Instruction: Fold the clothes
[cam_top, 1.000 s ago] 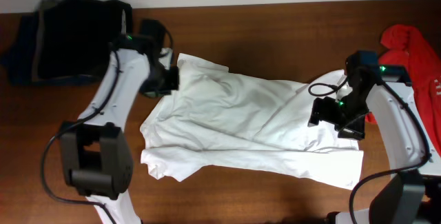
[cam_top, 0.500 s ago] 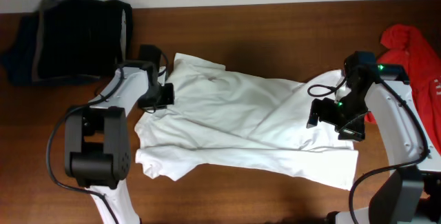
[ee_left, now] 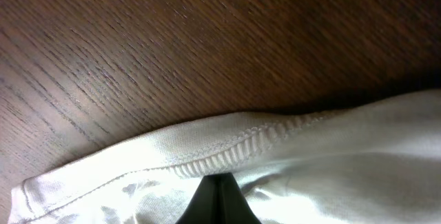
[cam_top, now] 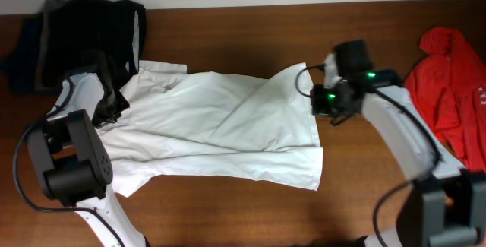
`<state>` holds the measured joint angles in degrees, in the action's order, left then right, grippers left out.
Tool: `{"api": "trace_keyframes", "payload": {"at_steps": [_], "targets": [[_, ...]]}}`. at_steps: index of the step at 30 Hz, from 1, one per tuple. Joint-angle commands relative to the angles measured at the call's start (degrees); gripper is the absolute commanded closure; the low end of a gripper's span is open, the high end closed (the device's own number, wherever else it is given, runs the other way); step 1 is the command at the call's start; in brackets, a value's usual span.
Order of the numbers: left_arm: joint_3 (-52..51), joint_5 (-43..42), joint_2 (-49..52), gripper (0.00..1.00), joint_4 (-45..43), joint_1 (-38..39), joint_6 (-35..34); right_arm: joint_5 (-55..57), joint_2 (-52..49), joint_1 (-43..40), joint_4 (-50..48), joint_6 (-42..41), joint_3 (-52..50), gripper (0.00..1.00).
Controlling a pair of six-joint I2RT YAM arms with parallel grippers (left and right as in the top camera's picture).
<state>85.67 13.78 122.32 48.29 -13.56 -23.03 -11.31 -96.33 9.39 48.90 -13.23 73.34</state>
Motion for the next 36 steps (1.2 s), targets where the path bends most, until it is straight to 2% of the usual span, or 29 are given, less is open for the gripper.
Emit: {"api": "trace_keyframes", "payload": {"at_steps": [1,5,11,15,18,20,23,24,26,27,28,29,31,32,33,36], "targets": [[-1.7,-3.1,4.0,0.98,0.7,0.4,-0.5,1.0,-8.5,3.5,-2.6,-2.3,0.3,0.96],[-1.7,-3.1,4.0,0.99,1.0,0.4,-0.5,2.9,-17.4,3.7,-3.2,-3.8,0.3,0.96],[-1.7,-3.1,4.0,0.99,2.4,0.4,0.4,8.6,-18.5,2.7,-1.3,-4.2,-0.7,0.96],[-1.7,-4.0,1.4,0.99,5.5,1.1,-0.3,11.2,-18.5,-8.4,3.4,-5.0,-0.8,0.96],[-1.7,-3.9,-6.7,0.99,6.9,5.3,-0.3,11.2,-18.5,-15.5,7.1,-3.5,2.5,0.96],[-1.7,-3.9,-13.6,0.73,7.2,7.4,-0.3,11.1,-18.5,-19.2,17.6,-3.5,12.2,0.96],[-1.7,-3.9,-23.7,0.51,10.3,7.6,1.0,10.4,-17.5,-21.2,32.3,-3.6,27.5,0.96],[-1.7,-3.9,-25.9,0.49,11.6,7.6,1.0,9.5,-16.5,-21.1,35.3,-3.5,30.6,0.94],[-1.7,-3.8,-32.2,0.33,17.0,7.5,1.0,6.8,-10.8,-19.5,39.4,-3.1,33.3,0.84],[-1.7,-3.8,-34.6,0.27,20.0,7.5,1.0,6.8,-7.3,-17.9,41.1,-3.1,33.3,0.7],[-1.7,-3.8,-36.5,0.25,22.9,7.5,1.0,6.8,-4.4,-16.1,42.9,-3.1,33.3,0.57],[-1.7,-3.9,-38.1,0.25,26.1,7.5,1.0,6.8,-1.3,-13.5,45.5,-3.1,33.3,0.5],[-1.7,-3.9,-39.9,0.22,31.9,7.5,1.0,6.8,2.3,-8.4,48.5,-3.1,32.6,0.42],[-1.7,-3.9,-40.6,0.21,35.3,7.5,1.0,6.8,3.7,-5.9,48.4,-3.1,31.8,0.15],[-1.8,-3.4,-41.2,0.21,37.7,7.5,1.0,6.9,5.2,-2.1,48.4,-3.6,30.1,0.01],[-5.3,-2.9,-46.4,0.19,39.8,7.5,0.7,11.9,6.7,5.8,48.4,-10.2,22.8,0.01]]}}
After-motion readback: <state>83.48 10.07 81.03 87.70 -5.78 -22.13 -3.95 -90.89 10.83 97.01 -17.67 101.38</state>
